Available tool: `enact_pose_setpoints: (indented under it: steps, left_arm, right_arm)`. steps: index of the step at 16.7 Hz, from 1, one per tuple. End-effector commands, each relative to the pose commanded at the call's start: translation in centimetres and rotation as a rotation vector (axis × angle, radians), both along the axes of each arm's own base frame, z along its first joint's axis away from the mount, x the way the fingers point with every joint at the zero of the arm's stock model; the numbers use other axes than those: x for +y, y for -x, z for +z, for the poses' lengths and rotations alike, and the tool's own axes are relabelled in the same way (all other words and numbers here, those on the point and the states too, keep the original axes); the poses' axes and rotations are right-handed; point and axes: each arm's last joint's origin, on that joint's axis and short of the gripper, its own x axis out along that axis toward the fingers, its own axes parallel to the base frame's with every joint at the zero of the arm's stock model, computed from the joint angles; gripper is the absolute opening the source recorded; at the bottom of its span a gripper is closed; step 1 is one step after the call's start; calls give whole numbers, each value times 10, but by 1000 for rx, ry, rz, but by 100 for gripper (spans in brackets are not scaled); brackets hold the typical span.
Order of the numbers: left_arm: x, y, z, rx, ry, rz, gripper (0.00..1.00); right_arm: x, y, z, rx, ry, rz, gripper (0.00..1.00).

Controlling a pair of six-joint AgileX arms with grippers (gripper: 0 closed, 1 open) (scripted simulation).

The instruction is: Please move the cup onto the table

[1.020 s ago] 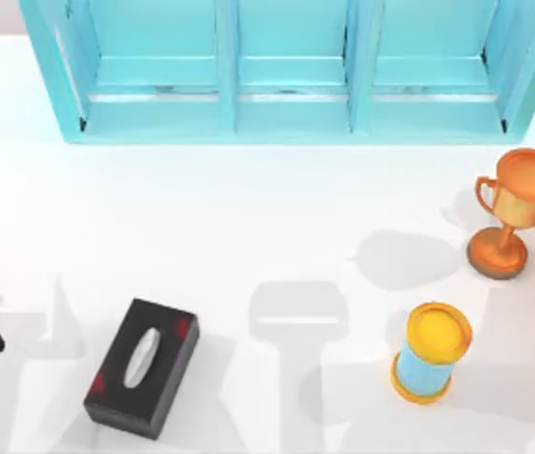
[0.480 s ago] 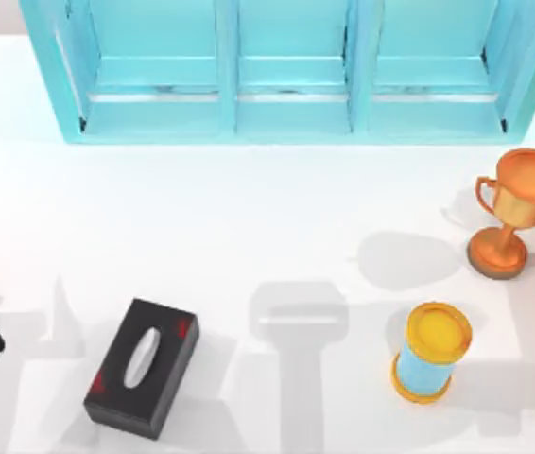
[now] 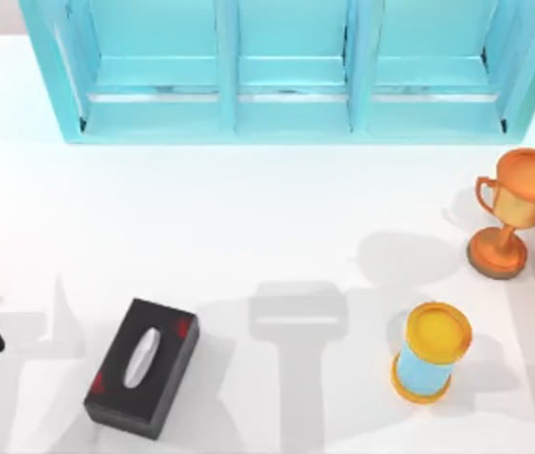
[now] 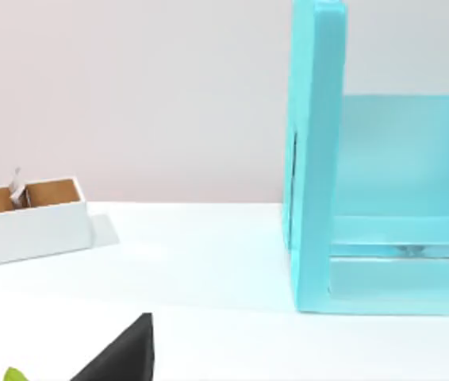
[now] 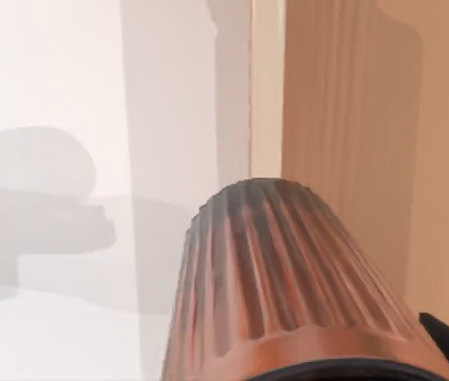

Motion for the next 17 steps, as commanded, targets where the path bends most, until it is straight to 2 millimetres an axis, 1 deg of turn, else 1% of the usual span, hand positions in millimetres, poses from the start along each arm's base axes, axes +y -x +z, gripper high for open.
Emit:
enact_pose_setpoints:
  steps: [2,4,5,6,8,10,11,13,15,17]
  left_arm:
    - [0,0,0,0,0,0,100]
    - [0,0,0,0,0,0,100]
    - [0,0,0,0,0,0,100]
    - [0,0,0,0,0,0,100]
    - [0,0,0,0,0,0,100]
    - [0,0,0,0,0,0,100]
    - [0,0,0,0,0,0,100]
    - [0,0,0,0,0,0,100]
    - [0,0,0,0,0,0,100]
    - [0,0,0,0,0,0,100]
  right_arm:
    - [33,-5,5,-48,-20,11,0]
    - [77,-3,9,-79,-54,34,0]
    - [101,2,10,-82,-73,48,0]
    - [126,10,10,-77,-90,62,0]
    - [173,34,8,-42,-112,87,0]
    - [209,64,5,4,-108,96,0]
    - [223,78,3,24,-96,94,0]
    - [240,103,0,52,-57,72,0]
    - [248,120,-2,64,-9,37,0]
    - [251,131,-4,65,38,9,0]
